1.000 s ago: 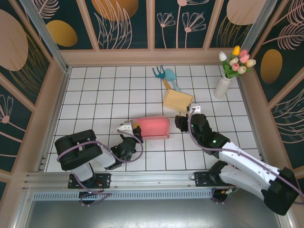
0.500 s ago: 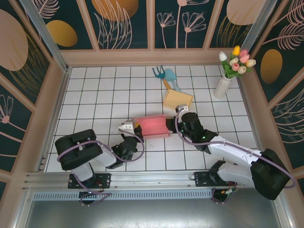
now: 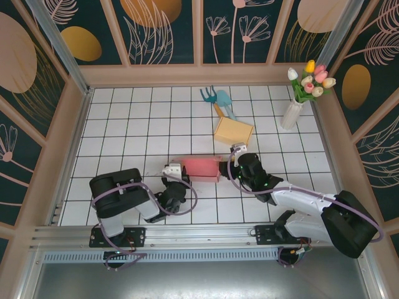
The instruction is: Fold the paper box
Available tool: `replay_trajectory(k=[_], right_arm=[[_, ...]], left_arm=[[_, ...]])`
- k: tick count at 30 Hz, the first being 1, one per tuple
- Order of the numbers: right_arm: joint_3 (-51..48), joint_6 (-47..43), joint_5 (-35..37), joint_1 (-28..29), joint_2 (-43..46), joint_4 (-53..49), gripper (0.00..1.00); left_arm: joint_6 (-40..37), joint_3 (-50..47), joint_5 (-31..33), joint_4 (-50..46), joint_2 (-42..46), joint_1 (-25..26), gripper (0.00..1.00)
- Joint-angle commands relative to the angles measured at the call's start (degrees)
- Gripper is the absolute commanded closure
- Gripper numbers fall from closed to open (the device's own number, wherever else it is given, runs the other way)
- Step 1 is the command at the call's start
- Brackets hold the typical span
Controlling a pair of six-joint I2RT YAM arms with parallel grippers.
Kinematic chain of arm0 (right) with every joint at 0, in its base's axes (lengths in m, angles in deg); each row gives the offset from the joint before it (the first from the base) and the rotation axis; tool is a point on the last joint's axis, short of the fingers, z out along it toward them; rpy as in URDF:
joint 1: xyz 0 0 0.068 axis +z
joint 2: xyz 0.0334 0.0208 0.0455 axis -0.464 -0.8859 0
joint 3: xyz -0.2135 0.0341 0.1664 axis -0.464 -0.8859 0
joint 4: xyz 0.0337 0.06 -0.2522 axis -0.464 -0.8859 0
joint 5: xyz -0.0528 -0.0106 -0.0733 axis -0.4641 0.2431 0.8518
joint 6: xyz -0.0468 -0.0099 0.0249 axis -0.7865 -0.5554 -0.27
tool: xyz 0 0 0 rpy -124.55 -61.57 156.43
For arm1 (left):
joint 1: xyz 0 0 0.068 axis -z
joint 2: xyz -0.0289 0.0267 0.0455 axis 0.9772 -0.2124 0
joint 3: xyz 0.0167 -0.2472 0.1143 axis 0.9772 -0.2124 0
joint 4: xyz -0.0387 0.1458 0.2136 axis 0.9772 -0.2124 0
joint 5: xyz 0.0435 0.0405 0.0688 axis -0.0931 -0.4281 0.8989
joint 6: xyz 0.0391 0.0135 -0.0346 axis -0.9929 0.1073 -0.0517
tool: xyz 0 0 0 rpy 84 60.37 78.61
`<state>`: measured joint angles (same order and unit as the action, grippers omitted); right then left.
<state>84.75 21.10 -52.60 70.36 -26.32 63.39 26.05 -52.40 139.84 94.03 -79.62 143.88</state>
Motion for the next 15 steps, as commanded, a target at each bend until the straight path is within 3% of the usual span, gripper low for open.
replay_trajectory(k=[1,6,12,15], right_arm=[[-1.91,1.49,1.43,-0.4,0.15,2.52,0.54],[-3.88,5.06,3.23,-0.3,5.22,-1.91,0.54],[-3.39,12.73,7.47,0.08,21.54,-13.33,0.53],[-0.33,14.48,6.48,1.14,24.71,-15.74,0.47]], left_arm=[[-6.36,-1.33,3.24,-0.97,-4.88,1.58,1.0],[-7.87,-0.3,5.72,-1.44,-6.8,2.62,1.0],[-8.05,0.43,6.4,-2.96,-7.48,2.72,1.0],[-7.97,1.35,6.31,-4.23,-7.84,2.75,1.0]])
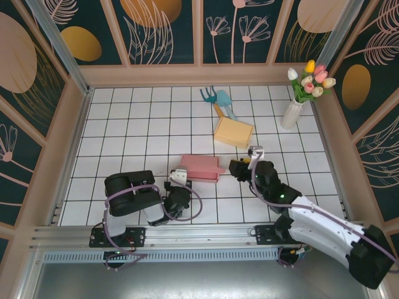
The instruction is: Fold the paper box
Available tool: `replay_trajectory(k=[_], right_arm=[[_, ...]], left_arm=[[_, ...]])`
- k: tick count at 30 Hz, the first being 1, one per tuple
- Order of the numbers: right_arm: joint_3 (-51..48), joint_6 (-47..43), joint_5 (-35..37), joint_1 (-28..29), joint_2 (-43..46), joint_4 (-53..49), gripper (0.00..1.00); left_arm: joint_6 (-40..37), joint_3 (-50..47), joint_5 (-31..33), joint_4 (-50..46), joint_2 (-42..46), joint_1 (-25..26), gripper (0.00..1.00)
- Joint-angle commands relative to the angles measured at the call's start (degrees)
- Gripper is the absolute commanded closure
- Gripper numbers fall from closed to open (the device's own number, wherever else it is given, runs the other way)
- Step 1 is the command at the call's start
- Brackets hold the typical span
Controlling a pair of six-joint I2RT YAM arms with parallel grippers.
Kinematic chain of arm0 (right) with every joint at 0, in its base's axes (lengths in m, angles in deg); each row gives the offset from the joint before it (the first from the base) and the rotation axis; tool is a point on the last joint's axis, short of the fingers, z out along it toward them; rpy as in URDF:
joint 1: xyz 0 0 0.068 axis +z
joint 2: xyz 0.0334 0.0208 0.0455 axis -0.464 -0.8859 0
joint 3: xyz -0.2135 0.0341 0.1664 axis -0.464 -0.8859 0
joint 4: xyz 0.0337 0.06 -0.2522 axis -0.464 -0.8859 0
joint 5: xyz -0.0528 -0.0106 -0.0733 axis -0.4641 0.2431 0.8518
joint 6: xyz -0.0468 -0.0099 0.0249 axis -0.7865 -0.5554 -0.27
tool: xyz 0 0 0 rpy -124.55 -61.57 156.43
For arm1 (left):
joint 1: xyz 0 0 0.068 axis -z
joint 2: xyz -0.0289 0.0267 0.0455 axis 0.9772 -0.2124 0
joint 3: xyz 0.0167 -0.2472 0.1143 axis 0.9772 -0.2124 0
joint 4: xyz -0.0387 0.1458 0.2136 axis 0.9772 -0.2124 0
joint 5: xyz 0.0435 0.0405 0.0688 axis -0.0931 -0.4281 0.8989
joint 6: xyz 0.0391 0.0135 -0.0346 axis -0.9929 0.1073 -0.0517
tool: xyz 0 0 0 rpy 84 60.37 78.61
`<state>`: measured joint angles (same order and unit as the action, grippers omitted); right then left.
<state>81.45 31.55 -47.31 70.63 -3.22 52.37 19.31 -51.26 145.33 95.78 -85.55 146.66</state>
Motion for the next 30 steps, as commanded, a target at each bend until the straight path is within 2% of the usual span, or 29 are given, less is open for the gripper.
replay_trajectory(k=[1,4,9,14,18,25,30], right_arm=[[4.28,4.36,1.18,1.54,1.18,-5.0,0.44],[8.33,3.85,1.45,3.46,-4.32,-4.8,0.38],[15.25,1.86,4.99,4.66,-18.87,-5.73,0.32],[19.67,1.06,4.34,4.48,-31.43,-3.61,0.3],[21.27,0.95,3.94,3.48,-36.97,-3.89,0.3],[21.1,1.86,2.83,2.48,-43.08,-1.61,0.3],[20.99,2.75,3.06,1.85,-45.44,-0.47,0.3]], left_arm=[[-1.27,0.49,0.74,-6.48,-1.91,-0.03,1.0],[-1.33,0.94,0.67,-7.26,-1.83,-0.05,1.0],[-1.68,1.13,0.6,-8.6,-0.7,-0.04,1.0],[-3.93,2.09,-0.98,-10.14,-0.01,-0.02,1.0],[-3.68,2.66,-3.66,-14.6,2.47,-0.03,1.0],[0.67,4.54,-9.83,-30.54,12.42,-0.02,0.71],[6.47,5.84,-15.97,-44.62,21.62,-0.02,0.62]])
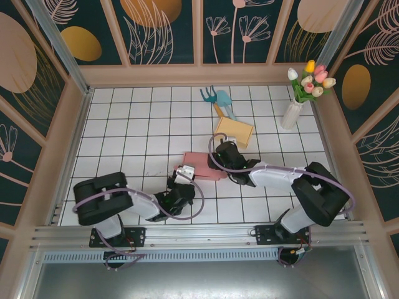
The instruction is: Fold the paper box
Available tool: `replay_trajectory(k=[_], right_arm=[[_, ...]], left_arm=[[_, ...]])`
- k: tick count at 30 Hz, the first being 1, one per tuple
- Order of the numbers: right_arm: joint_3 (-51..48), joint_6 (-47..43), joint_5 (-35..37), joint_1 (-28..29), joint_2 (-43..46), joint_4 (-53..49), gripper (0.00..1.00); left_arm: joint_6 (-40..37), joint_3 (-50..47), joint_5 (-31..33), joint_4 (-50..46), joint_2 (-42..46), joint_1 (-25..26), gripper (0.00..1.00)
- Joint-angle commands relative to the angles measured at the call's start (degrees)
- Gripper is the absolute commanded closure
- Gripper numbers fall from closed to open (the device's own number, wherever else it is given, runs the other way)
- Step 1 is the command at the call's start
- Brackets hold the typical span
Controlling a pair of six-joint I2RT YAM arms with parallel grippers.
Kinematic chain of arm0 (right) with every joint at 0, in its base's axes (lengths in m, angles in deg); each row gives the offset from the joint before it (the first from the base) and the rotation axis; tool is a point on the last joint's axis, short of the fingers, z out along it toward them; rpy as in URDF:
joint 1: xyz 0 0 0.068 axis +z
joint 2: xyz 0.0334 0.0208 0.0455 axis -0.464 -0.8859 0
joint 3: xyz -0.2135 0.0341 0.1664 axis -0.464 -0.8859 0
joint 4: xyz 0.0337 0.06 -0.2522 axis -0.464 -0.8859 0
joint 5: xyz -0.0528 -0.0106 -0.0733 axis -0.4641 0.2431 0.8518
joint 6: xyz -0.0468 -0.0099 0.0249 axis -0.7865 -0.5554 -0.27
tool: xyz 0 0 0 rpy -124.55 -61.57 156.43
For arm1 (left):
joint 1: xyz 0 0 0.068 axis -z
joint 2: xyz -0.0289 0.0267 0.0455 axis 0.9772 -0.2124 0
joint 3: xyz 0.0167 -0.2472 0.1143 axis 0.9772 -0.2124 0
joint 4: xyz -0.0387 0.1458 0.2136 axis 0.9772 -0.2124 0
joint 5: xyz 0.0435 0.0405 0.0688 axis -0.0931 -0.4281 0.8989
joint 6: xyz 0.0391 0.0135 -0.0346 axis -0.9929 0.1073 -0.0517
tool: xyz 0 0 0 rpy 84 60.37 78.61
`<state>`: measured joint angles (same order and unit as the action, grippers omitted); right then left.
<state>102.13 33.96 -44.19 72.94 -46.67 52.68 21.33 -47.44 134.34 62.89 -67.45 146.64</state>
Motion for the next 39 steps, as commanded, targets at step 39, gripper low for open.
replay_trajectory(k=[39], right_arm=[[-0.3,1.27,7.56,6.29,-2.51,-1.74,0.33]], left_arm=[[19.88,12.33,-22.73,-46.6,25.52,-9.44,0.45]])
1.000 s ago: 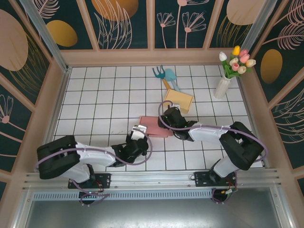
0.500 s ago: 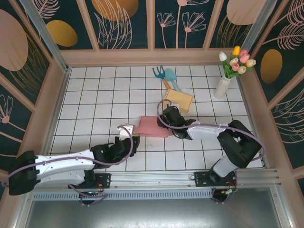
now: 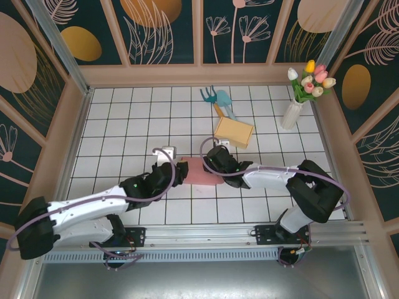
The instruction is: Fold the paper box
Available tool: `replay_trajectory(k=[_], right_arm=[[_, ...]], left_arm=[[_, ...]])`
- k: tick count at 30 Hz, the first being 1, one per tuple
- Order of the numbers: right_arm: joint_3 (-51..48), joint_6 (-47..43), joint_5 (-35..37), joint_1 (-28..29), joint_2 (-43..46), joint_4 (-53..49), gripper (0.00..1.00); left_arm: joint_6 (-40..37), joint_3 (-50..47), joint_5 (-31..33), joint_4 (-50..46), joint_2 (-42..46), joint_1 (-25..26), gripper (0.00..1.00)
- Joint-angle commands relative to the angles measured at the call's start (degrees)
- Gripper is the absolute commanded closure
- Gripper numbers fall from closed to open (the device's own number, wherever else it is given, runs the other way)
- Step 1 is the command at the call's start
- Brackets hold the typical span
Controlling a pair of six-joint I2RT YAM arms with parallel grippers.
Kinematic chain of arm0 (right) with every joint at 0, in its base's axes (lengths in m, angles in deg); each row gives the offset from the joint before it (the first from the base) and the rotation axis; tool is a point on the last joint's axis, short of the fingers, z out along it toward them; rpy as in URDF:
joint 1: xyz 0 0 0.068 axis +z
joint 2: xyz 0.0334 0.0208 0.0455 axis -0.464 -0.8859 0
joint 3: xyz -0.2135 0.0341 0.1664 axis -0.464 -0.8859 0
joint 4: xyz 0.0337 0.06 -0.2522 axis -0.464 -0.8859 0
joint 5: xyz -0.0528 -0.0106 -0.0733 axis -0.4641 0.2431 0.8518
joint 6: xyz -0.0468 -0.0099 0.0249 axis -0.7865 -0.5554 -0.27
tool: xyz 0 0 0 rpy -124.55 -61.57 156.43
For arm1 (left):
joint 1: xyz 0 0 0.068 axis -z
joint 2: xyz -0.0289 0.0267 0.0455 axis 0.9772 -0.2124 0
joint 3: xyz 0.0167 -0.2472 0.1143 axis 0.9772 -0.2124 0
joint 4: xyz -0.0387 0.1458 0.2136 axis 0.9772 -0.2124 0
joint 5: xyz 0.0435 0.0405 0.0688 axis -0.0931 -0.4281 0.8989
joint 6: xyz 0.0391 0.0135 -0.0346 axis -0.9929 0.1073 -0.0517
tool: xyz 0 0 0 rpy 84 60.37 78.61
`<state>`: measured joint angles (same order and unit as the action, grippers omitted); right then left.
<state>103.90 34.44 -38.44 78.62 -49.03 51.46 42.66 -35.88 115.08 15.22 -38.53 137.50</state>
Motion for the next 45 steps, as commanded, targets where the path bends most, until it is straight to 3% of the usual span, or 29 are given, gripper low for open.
replay_trajectory(k=[1,14,25,32,40,45], right_arm=[[-2.6,0.87,1.8,0.65,-0.29,0.16,0.33],[-6.1,2.85,1.0,3.35,4.03,2.07,0.32],[-13.97,6.15,-0.73,4.02,15.51,3.64,0.34],[-17.0,2.54,-10.27,-2.82,14.09,12.61,0.38],[-13.6,0.55,-10.28,-3.52,12.89,11.45,0.39],[-11.54,0.7,-8.8,-3.5,7.52,10.28,0.38]], left_arm=[[-1.25,0.41,-3.9,1.68,-5.41,-0.29,0.45],[1.39,-6.26,-3.0,10.89,-19.2,-0.65,0.44],[1.44,-5.85,-3.07,10.67,-16.79,-0.66,0.44],[1.61,-5.75,-4.82,11.16,-14.88,-0.64,0.44],[1.14,-3.7,-3.37,8.85,-13.34,-0.66,0.43],[1.41,-2.61,-1.56,6.68,-10.01,-0.65,0.42]])
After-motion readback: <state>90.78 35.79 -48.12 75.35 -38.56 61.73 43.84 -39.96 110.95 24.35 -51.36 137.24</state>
